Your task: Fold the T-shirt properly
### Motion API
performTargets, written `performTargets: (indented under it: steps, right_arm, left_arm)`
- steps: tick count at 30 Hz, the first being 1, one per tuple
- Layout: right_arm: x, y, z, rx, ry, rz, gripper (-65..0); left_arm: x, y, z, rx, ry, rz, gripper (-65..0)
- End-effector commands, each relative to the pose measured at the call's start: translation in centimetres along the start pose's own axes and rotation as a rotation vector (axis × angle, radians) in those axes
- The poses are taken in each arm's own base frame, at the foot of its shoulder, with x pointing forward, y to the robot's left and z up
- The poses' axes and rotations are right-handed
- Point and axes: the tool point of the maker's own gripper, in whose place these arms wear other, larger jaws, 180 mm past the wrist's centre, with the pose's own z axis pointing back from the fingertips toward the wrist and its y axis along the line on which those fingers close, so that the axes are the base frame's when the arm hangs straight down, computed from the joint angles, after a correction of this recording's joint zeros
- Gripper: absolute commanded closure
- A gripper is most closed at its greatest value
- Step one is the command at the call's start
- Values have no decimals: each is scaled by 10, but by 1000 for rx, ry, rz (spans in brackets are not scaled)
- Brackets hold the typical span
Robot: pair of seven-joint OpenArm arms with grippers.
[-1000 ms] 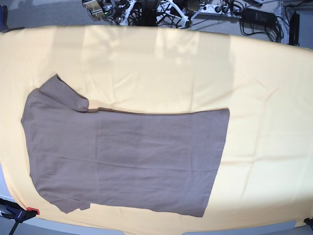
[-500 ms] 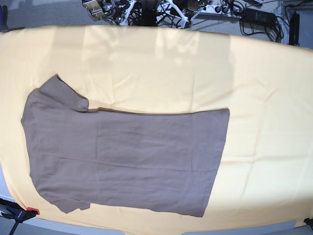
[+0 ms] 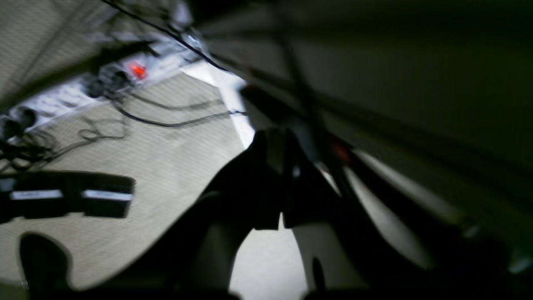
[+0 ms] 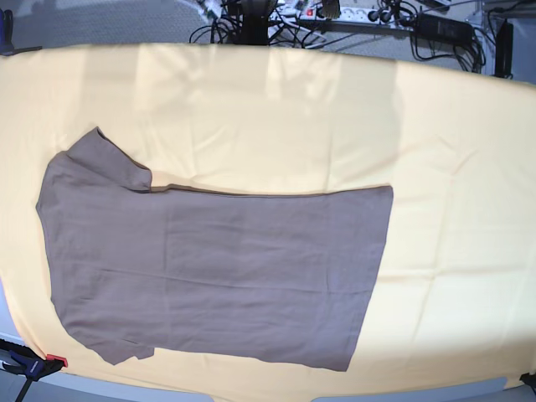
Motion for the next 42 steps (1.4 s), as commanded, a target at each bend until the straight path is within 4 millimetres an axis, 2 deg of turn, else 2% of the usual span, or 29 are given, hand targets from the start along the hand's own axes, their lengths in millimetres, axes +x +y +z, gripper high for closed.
performTargets:
  steps: [1,6,11,13,17,21,25,29,33,36,42]
  right_arm:
    - [-3,13,3,26,-14,3,0]
    - [-21,43,35,25,-54,40,0]
    - [-25,46,87,-72,-97,88,0]
    - [-24,48,111,-105,-130,110,0]
    - [-18,61,155,-141,-190,159,0]
    - [-13,76,188,-167,-219,178,0]
    - [-13,90,205,-159,-217,172,0]
    - [-10,94,218,-182,-227,198,0]
    - [7,76,236,-313,-268,216,0]
    - [24,63,257,-420,-312,216,0]
    - [27,38,271,-588,-319,237,0]
  left_arm:
    - [1,-3,7,-15,-19,-6,0]
    - [-14,-5,42,-22,-20,-27,0]
    - [-31,2,86,-6,-3,-94,0]
    - [-34,-2,102,-3,-9,-111,0]
    - [-32,-13,133,-4,-11,-157,0]
    - [-22,-23,161,10,-16,-243,0]
    - [-3,-34,188,25,-71,-257,0]
    - [21,-33,212,65,-118,-270,0]
    - [53,-21,232,126,-195,-292,0]
    - [74,-10,245,175,-252,-313,0]
    - [122,-7,278,241,-384,-370,0]
